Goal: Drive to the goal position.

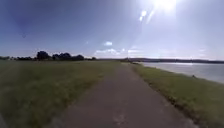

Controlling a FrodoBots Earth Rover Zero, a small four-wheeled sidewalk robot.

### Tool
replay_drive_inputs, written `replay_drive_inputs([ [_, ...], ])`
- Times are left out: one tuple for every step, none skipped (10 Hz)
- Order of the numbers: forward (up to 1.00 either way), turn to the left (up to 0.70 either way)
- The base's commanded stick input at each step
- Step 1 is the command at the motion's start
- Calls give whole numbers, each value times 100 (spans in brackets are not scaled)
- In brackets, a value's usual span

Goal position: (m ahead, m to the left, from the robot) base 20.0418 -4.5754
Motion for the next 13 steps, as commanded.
replay_drive_inputs([
  [70, 0],
  [70, 0],
  [70, -19],
  [70, -1],
  [70, 0],
  [70, 0],
  [70, 0],
  [70, 0],
  [70, 0],
  [70, 0],
  [70, 0],
  [70, 0],
  [70, 0],
])
